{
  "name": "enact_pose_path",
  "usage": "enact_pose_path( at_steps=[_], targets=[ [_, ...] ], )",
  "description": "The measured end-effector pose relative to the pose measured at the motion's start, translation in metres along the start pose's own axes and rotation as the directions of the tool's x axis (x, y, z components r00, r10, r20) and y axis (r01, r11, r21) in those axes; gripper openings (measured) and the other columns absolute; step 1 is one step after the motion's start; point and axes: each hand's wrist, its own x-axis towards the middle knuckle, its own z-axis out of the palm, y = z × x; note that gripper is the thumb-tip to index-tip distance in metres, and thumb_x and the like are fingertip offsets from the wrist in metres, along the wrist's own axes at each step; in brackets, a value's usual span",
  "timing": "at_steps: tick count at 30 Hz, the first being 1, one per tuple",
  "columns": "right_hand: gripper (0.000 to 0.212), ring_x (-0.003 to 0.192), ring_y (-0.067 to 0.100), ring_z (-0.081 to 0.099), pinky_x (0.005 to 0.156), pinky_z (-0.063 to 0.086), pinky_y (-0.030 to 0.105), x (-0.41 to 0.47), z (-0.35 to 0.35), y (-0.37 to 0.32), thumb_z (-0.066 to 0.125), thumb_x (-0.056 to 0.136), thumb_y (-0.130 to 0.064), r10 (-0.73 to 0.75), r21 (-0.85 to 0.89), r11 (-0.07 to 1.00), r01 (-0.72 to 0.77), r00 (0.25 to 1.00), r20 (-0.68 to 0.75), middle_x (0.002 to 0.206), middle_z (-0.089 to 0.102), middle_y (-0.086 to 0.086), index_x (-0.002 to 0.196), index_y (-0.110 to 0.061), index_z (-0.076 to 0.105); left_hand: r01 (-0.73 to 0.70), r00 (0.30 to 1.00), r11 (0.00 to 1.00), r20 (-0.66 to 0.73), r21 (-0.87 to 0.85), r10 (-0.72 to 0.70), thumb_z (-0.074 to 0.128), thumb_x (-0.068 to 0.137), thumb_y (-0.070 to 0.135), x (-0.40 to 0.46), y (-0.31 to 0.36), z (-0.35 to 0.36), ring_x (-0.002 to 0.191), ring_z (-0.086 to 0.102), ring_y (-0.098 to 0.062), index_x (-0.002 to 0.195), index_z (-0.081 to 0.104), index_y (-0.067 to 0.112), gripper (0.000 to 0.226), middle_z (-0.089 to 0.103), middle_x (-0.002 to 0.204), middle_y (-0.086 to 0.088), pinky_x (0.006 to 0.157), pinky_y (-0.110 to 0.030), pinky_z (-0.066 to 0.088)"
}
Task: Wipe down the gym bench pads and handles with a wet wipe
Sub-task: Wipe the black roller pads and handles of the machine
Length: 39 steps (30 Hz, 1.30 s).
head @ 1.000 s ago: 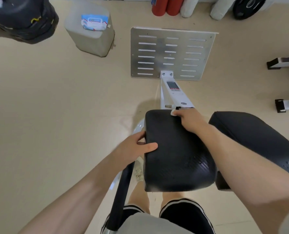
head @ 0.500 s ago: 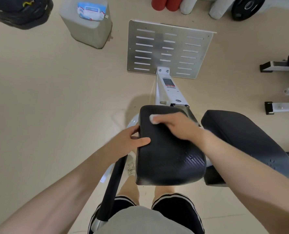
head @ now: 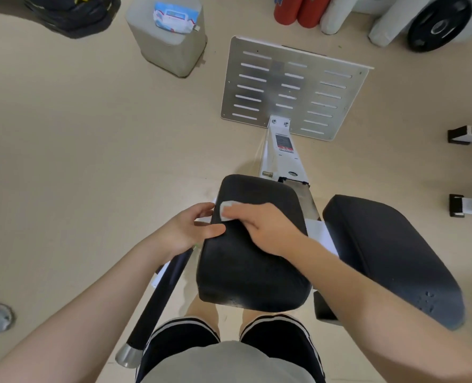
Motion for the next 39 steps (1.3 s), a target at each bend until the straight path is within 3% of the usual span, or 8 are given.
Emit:
enact_pose_path(
  at_steps=[5, 12, 16, 19, 21, 26, 31, 39],
  targets=[
    [0.033, 0.121, 0.007, 0.046, 0.099, 0.028, 0.010, 0.008, -0.013, 0.040, 0.042, 0.097, -0.017, 0.068, 0.180, 0.981, -0.071, 0.997, 0.021, 0.130, 0.052, -0.014, 0.117, -0.035, 0.062, -0.024, 0.982, 1.000, -0.185, -0.003, 0.023, 0.070, 0.080, 0.019, -0.008, 0.002, 0.012, 0.109, 0.057, -0.019, 0.133, 0.044, 0.019, 0.059, 0.050, 0.125, 0.001, 0.094, -0.032, 0.046],
    [0.042, 0.118, 0.030, 0.049, 0.097, 0.033, 0.026, -0.001, -0.046, 0.113, 0.033, 0.095, 0.000, 0.355, -0.095, 0.926, -0.365, 0.928, -0.110, 0.128, 0.057, 0.013, 0.126, -0.015, 0.056, -0.111, 0.939, 0.983, -0.339, -0.145, 0.056, 0.062, 0.086, 0.012, -0.015, -0.008, 0.036, 0.106, 0.061, -0.020, 0.120, 0.058, 0.012, 0.034, 0.063, 0.119, -0.003, 0.101, -0.041, 0.044],
    [0.038, 0.116, 0.024, 0.053, 0.096, 0.033, 0.022, -0.015, -0.027, 0.085, 0.039, 0.093, 0.001, 0.160, 0.019, 0.987, -0.159, 0.979, -0.122, 0.123, 0.061, 0.007, 0.118, -0.017, 0.062, -0.163, 0.928, 0.956, -0.367, -0.245, 0.064, 0.057, 0.088, 0.007, -0.017, -0.009, 0.045, 0.089, 0.065, -0.020, 0.085, 0.072, 0.025, 0.023, 0.072, 0.094, 0.002, 0.095, -0.039, 0.047],
    [0.036, 0.102, 0.004, 0.053, 0.090, 0.034, 0.009, -0.040, -0.022, 0.046, 0.042, 0.090, 0.006, -0.147, 0.095, 0.984, 0.154, 0.986, -0.076, 0.109, 0.060, -0.011, 0.109, -0.012, 0.066, -0.174, 0.919, 0.954, -0.388, -0.244, 0.069, 0.054, 0.091, 0.008, -0.020, -0.006, 0.050, 0.087, 0.063, -0.019, 0.087, 0.068, 0.025, 0.022, 0.071, 0.091, 0.003, 0.093, -0.036, 0.046],
    [0.036, 0.101, 0.005, 0.054, 0.085, 0.033, 0.007, -0.053, -0.022, 0.037, 0.042, 0.089, 0.007, -0.280, 0.064, 0.958, 0.279, 0.960, 0.002, 0.113, 0.064, -0.002, 0.112, -0.011, 0.064, -0.174, 0.913, 0.951, -0.402, -0.254, 0.060, 0.053, 0.092, 0.009, -0.022, -0.004, 0.054, 0.085, 0.062, -0.017, 0.088, 0.066, 0.026, 0.021, 0.070, 0.087, 0.007, 0.090, -0.032, 0.047],
    [0.027, 0.110, 0.019, 0.058, 0.097, 0.041, 0.024, -0.051, -0.033, 0.073, 0.053, 0.089, -0.016, -0.042, 0.091, 0.995, 0.042, 0.999, 0.001, 0.118, 0.064, 0.008, 0.113, -0.013, 0.065, -0.177, 0.912, 0.949, -0.406, -0.260, 0.059, 0.053, 0.092, 0.011, -0.024, -0.003, 0.056, 0.081, 0.064, -0.011, 0.086, 0.066, 0.030, 0.024, 0.071, 0.079, 0.015, 0.081, -0.023, 0.048],
    [0.041, 0.108, 0.026, 0.055, 0.086, 0.036, 0.021, -0.043, -0.043, 0.102, 0.035, 0.095, 0.000, 0.249, -0.021, 0.967, -0.254, 0.960, -0.128, 0.120, 0.061, 0.010, 0.124, -0.018, 0.058, -0.194, 0.919, 0.949, -0.385, -0.247, 0.088, 0.053, 0.092, 0.010, -0.021, -0.007, 0.052, 0.074, 0.067, -0.004, 0.087, 0.068, 0.028, 0.024, 0.073, 0.079, 0.014, 0.077, -0.021, 0.049],
    [0.034, 0.090, 0.023, 0.058, 0.074, 0.037, 0.023, -0.055, 0.001, 0.006, 0.041, 0.088, -0.005, 0.045, -0.060, 0.997, -0.052, 0.994, -0.100, 0.098, 0.059, 0.001, 0.104, -0.029, 0.057, -0.174, 0.943, 0.960, -0.317, -0.219, 0.099, 0.054, 0.091, 0.008, -0.024, 0.000, 0.044, 0.073, 0.064, -0.013, 0.086, 0.065, 0.021, 0.018, 0.071, 0.083, 0.002, 0.073, -0.023, 0.052]
  ],
)
